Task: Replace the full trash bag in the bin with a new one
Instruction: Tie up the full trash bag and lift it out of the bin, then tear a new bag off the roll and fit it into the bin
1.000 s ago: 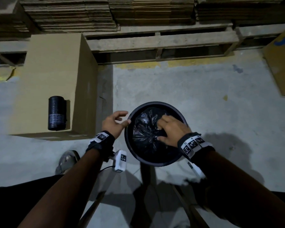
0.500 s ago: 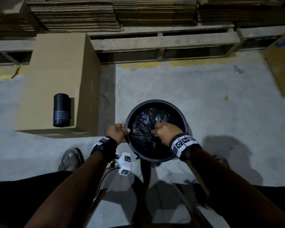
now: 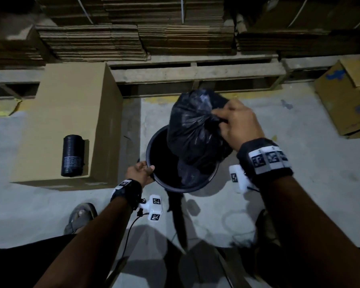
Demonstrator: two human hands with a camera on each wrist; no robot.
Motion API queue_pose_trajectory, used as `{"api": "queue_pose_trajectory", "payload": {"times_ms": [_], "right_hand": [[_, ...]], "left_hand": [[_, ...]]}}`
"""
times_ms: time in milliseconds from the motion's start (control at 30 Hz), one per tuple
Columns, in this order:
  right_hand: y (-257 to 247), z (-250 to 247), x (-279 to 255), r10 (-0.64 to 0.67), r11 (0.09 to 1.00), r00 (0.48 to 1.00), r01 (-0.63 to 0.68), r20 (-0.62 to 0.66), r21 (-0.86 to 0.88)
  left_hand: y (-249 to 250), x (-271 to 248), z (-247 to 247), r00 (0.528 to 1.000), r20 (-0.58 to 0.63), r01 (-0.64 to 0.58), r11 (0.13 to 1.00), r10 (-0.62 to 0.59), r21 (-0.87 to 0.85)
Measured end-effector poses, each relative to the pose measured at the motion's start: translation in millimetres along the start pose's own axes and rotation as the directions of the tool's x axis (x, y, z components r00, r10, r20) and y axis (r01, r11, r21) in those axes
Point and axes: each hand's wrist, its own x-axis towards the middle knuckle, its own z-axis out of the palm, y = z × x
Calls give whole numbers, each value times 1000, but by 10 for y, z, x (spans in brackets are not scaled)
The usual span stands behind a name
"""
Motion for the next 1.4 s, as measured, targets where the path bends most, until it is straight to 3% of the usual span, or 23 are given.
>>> {"api": "queue_pose_trajectory", "payload": {"times_ms": [133,267,400,533,567,633,733,933,967,1033,1133,1233,1267,1333,1400], "right_hand": [[417,-250,-73,196,978,967,-205,-161,-40],[813,-337,-264,436,886,860,-462,-267,-44],[1153,-33,-467,597,773,771,-627,-222,-98],[1387,479,-789,803,581,593,-802,-67,-139],[1433,598,-895,816,570,579,-805,-3,-163],[1500,775,-1081,790,613,599,-768,129,-186],[1547,833,-1220,783,619,575,-761,238,-197],[1264,623,-1048,737,666,675,-711,47,-227],[1124,615,-972,715,684,698,-687,40,-245],[810,677,-832,589,791,808,-571,22,-219],[311,932,-678,392,912,916,-375,85,-164],[-228,1130,-550,274,954,947,-247,166,-167],[-373,1196,-520,250,961,953,-223,169,-164],[-639,1328,-471,202,973,963,-176,181,-151],[-853,1438,-449,171,978,966,-142,194,-155]], "left_hand": [[-6,13,18,1000,21,-10,999,9,33],[-31,46,-5,998,57,-35,996,31,77],[-61,73,2,998,54,-38,997,34,63],[-76,103,-26,997,73,-34,998,30,57],[-77,94,-34,997,78,-34,998,30,62],[-68,101,-37,996,88,-29,997,22,76],[-28,123,-38,997,76,-1,995,-7,98],[63,165,-43,999,-38,-24,968,35,252],[84,179,-84,998,-50,-24,963,39,267],[162,151,-179,993,-96,-36,933,75,357],[412,2,-359,963,-98,-140,778,250,612],[723,-87,-617,876,-56,-229,515,479,826],[816,-85,-715,831,-76,-243,481,552,843],[949,-48,-967,714,-194,-235,491,673,839],[997,46,-1232,639,-416,-66,584,647,809]]}}
